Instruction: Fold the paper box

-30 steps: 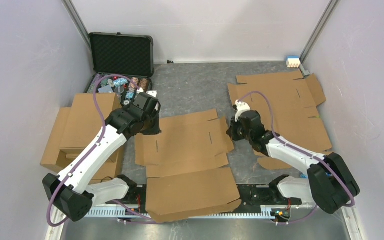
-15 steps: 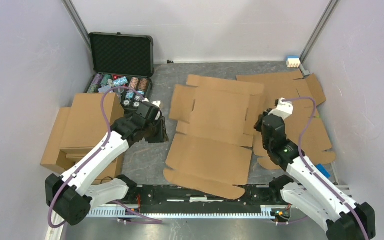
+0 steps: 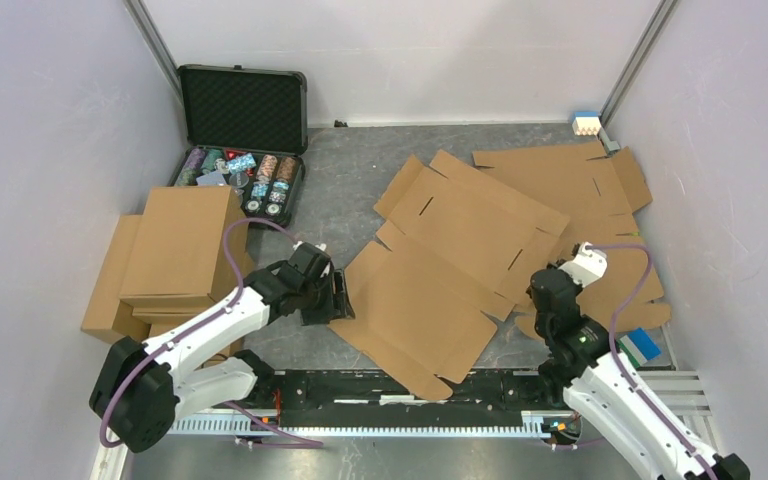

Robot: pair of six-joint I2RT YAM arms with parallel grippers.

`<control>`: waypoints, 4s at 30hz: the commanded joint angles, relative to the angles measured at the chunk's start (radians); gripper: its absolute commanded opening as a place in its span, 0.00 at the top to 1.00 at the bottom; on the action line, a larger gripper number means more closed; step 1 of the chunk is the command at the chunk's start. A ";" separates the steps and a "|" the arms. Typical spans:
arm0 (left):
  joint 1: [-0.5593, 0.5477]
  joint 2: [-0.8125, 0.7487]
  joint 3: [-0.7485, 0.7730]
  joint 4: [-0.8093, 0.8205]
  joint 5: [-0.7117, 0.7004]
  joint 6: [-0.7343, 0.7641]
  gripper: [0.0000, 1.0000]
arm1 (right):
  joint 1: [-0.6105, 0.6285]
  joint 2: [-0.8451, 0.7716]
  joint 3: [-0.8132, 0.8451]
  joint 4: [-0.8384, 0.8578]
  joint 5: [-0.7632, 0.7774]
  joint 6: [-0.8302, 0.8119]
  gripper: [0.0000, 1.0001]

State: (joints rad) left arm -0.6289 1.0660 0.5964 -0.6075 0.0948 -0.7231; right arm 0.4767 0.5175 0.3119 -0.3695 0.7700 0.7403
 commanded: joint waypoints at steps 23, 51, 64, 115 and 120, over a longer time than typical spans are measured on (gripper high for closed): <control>-0.031 -0.159 -0.355 0.484 0.098 -0.403 0.14 | -0.001 -0.103 -0.086 -0.049 0.001 0.094 1.00; -0.029 -0.245 -0.367 0.512 0.041 -0.467 0.55 | -0.002 -0.112 -0.100 -0.040 -0.051 0.096 1.00; -0.016 -0.191 0.067 0.064 -0.254 -0.105 0.98 | -0.001 -0.162 -0.093 0.106 -0.322 -0.221 0.96; -0.015 -0.529 0.227 0.155 -0.339 0.731 0.98 | -0.005 0.346 -0.037 0.668 -0.513 -0.539 0.02; -0.016 -0.539 0.208 0.163 -0.336 0.669 0.98 | -0.004 0.435 -0.036 0.622 -0.503 -0.574 0.02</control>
State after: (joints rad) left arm -0.6472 0.5331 0.8139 -0.5026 -0.2592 0.0036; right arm 0.4709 0.9138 0.2737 0.1955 0.2379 0.2066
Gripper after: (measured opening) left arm 0.043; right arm 0.979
